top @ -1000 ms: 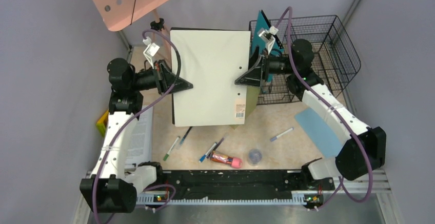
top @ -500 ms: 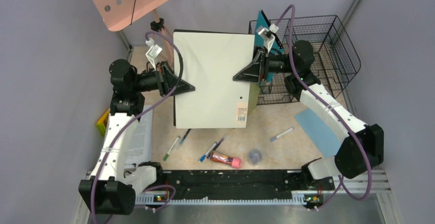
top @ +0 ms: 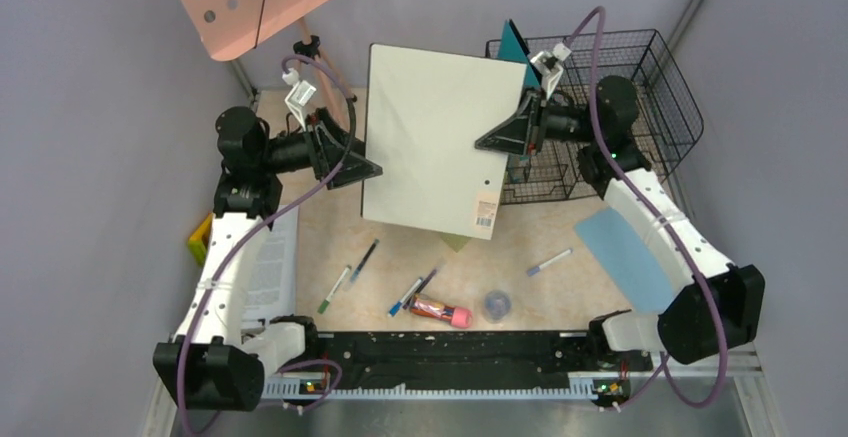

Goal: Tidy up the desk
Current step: Place the folder in the storage box.

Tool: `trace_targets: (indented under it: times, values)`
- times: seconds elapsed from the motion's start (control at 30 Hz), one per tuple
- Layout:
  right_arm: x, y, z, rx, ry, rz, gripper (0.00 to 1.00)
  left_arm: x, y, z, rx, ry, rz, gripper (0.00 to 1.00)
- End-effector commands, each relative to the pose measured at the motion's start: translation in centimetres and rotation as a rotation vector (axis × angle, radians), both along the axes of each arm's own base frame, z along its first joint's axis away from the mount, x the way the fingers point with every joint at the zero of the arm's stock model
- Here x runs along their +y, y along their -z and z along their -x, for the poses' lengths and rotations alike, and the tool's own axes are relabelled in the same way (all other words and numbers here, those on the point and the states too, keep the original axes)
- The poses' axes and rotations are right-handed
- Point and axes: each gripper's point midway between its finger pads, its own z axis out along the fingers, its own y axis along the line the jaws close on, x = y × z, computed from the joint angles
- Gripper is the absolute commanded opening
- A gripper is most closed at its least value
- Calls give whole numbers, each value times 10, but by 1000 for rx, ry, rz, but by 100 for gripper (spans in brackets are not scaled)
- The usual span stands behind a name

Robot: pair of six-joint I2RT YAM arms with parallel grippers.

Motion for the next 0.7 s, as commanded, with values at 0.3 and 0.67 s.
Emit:
trace_targets:
  times: [0.3, 0.67]
  values:
    - [-148, -132, -37, -294, 627, -56, 0, 23, -17, -25, -96, -229, -66, 99]
    - [-238, -204, -52, -478, 1195, 22, 0, 33, -13, -38, -114, -353, -119, 99]
